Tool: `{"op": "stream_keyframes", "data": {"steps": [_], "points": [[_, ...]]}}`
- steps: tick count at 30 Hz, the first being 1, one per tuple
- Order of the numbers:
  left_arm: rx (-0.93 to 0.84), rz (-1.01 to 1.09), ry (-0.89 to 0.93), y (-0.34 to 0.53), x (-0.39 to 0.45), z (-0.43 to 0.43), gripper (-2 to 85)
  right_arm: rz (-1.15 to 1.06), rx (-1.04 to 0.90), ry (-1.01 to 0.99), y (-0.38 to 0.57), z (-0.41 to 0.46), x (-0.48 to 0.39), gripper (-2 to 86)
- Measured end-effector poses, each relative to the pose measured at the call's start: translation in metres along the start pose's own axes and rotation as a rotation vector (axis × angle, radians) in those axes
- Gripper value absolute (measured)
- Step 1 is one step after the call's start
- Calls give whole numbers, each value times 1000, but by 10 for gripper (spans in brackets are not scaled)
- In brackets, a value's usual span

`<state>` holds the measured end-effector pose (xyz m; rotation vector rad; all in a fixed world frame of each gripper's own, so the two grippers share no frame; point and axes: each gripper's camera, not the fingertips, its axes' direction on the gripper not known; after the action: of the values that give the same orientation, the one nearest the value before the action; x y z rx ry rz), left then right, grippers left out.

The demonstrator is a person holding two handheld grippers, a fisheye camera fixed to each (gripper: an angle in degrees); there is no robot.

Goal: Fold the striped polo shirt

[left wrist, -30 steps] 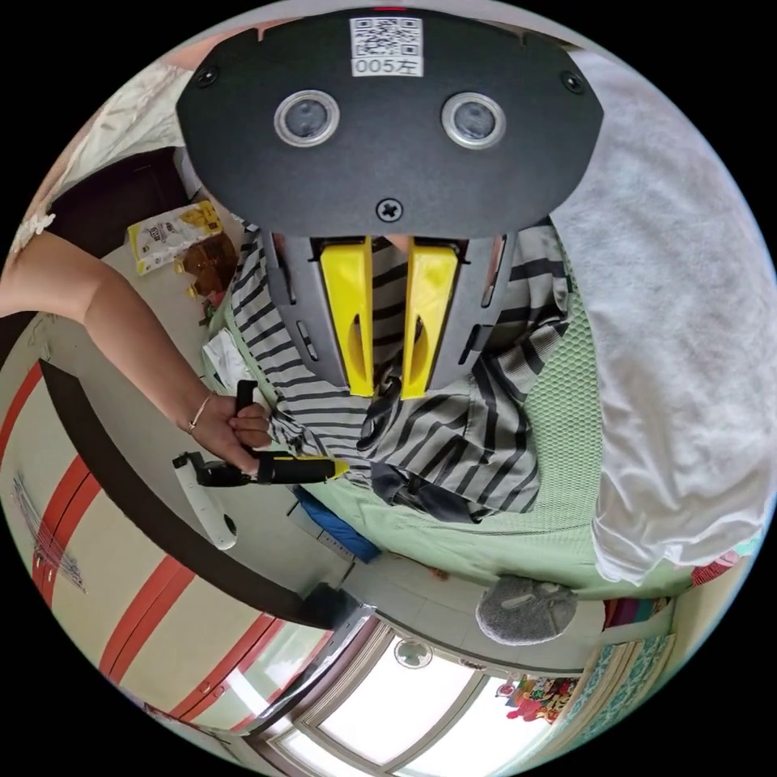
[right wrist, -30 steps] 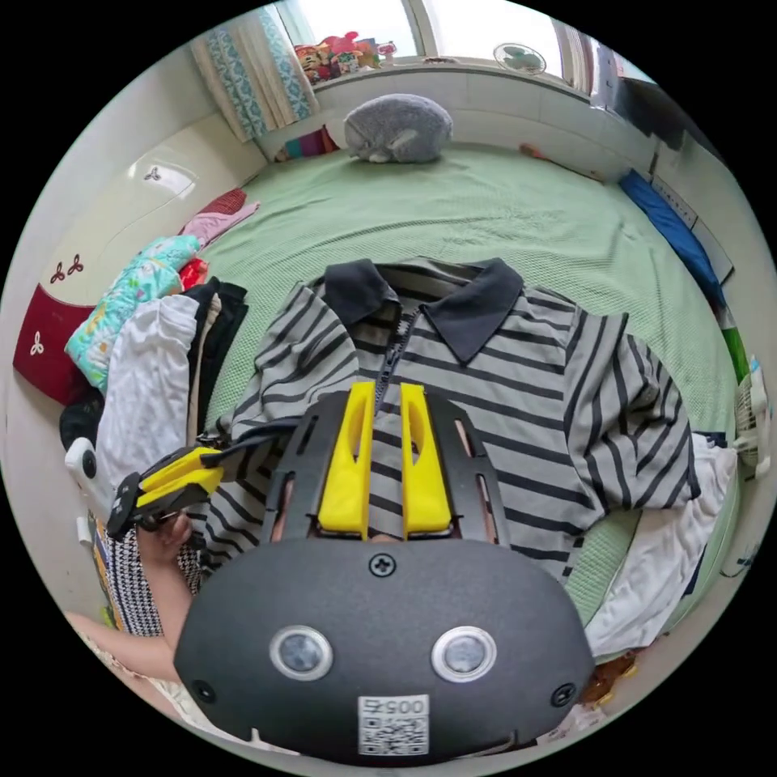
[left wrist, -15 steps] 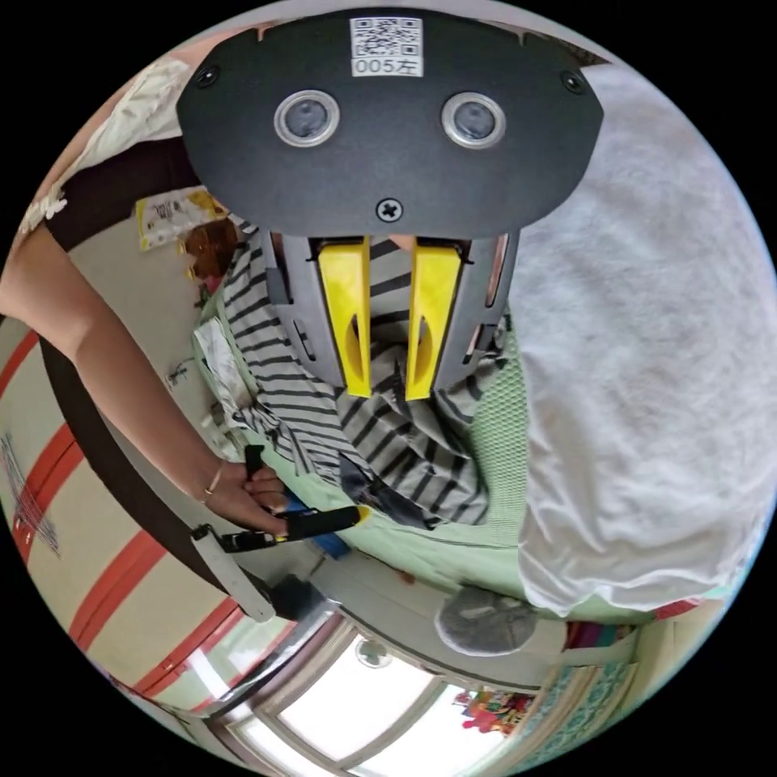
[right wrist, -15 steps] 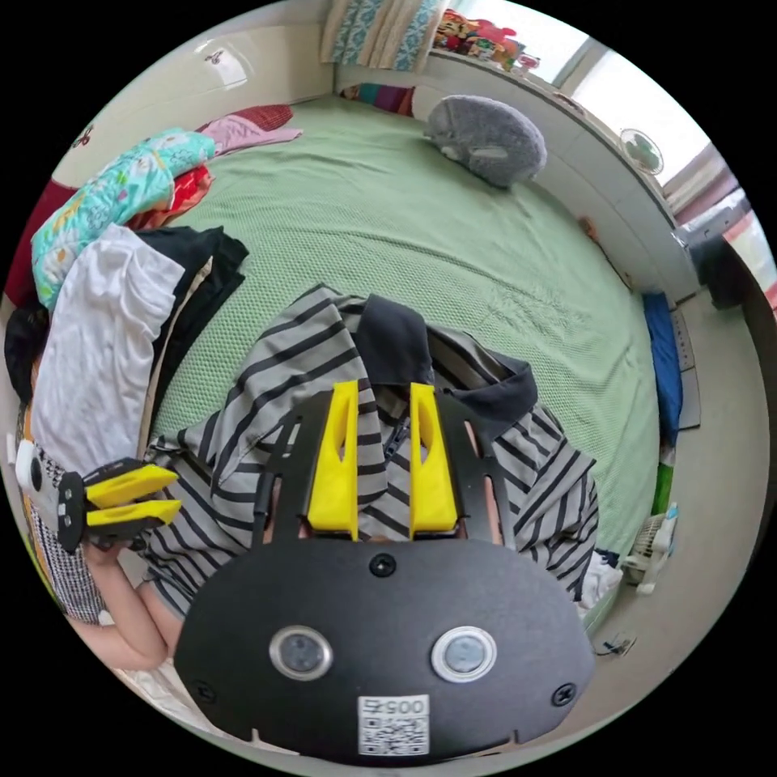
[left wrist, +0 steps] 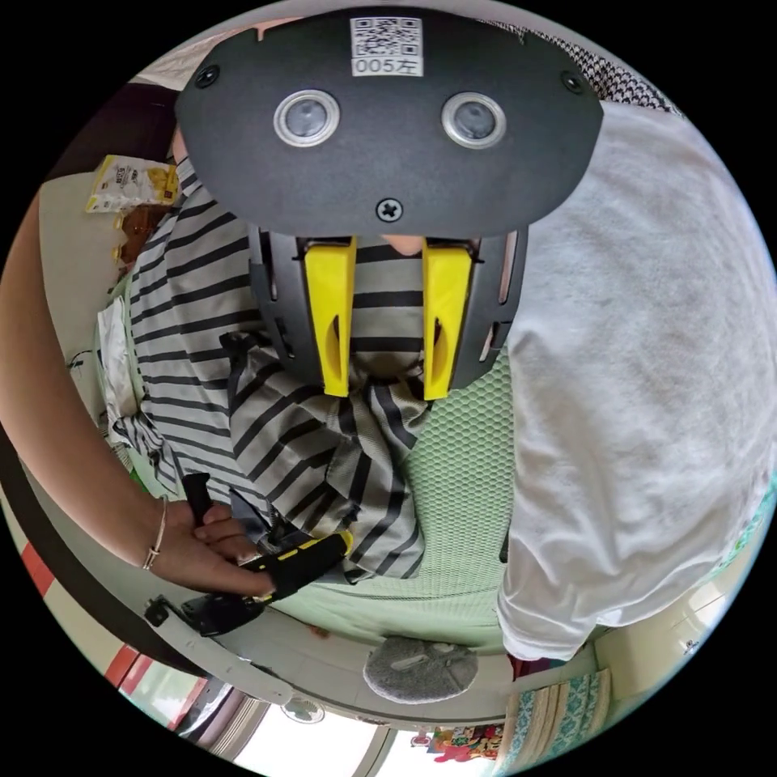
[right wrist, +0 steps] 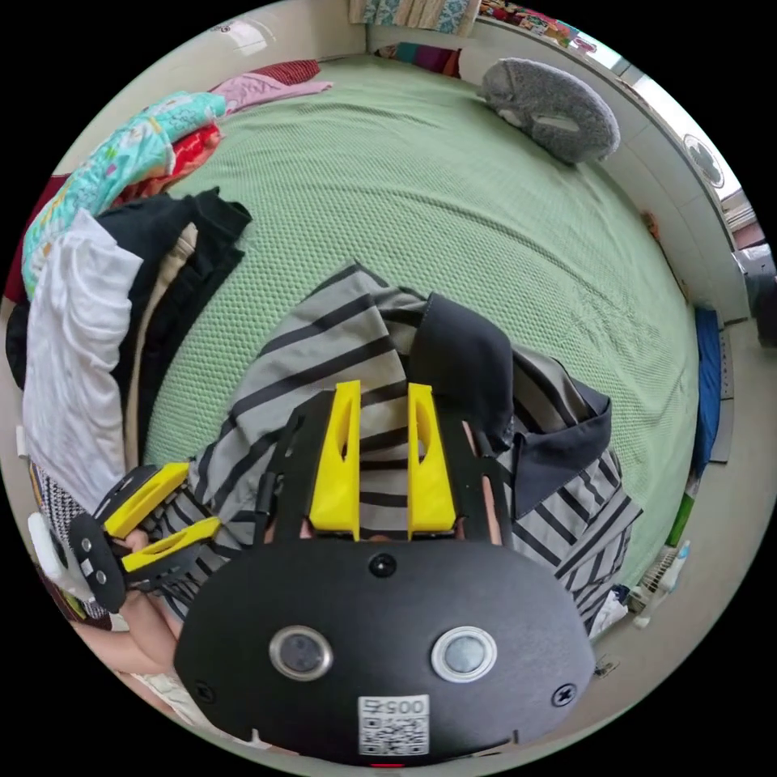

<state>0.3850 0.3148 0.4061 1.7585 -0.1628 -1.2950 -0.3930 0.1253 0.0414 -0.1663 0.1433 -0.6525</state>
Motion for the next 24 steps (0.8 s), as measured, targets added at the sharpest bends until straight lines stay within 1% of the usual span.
{"op": "stream_keyframes", "data": {"steps": [1, 3, 5, 8, 10, 11, 13, 15, 17, 18, 19, 20, 22, 24], "points": [[-6, -9, 34, 0, -2, 1, 79, -16, 16, 5, 2, 0, -3, 20], [3, -39, 108, 2, -8, 0, 59, -19, 51, 14, 6, -6, -5, -5], [38, -55, 138, 6, -13, -6, 55, -24, 92, 21, 10, -17, -3, -13], [171, -92, 143, 17, -19, -30, 49, 21, 203, -1, 17, -47, 9, -16], [326, -119, 159, 31, -24, -52, 30, 80, 327, -30, 20, -77, 20, -16], [371, -132, 138, 35, -25, -58, 19, 95, 356, -45, 20, -84, 23, -16], [501, -216, 20, 48, -28, -76, 0, 118, 445, -99, 16, -102, 28, -16], [534, -250, -20, 53, -29, -80, -4, 134, 463, -128, 7, -104, 27, -15], [528, -251, 6, 53, -29, -77, -5, 123, 458, -205, -6, -100, 22, -13], [506, -224, 39, 51, -27, -73, -5, 125, 429, -265, -15, -93, 18, -11], [484, -211, 49, 48, -25, -69, -5, 146, 384, -270, -25, -85, 14, -5], [473, -205, 47, 46, -23, -67, -5, 153, 367, -254, -28, -82, 11, -1], [410, -168, 22, 38, -17, -58, -3, 143, 354, -153, -30, -77, 3, 35], [378, -161, 6, 35, -16, -52, 2, 123, 342, -111, -24, -77, 3, 47]]}}
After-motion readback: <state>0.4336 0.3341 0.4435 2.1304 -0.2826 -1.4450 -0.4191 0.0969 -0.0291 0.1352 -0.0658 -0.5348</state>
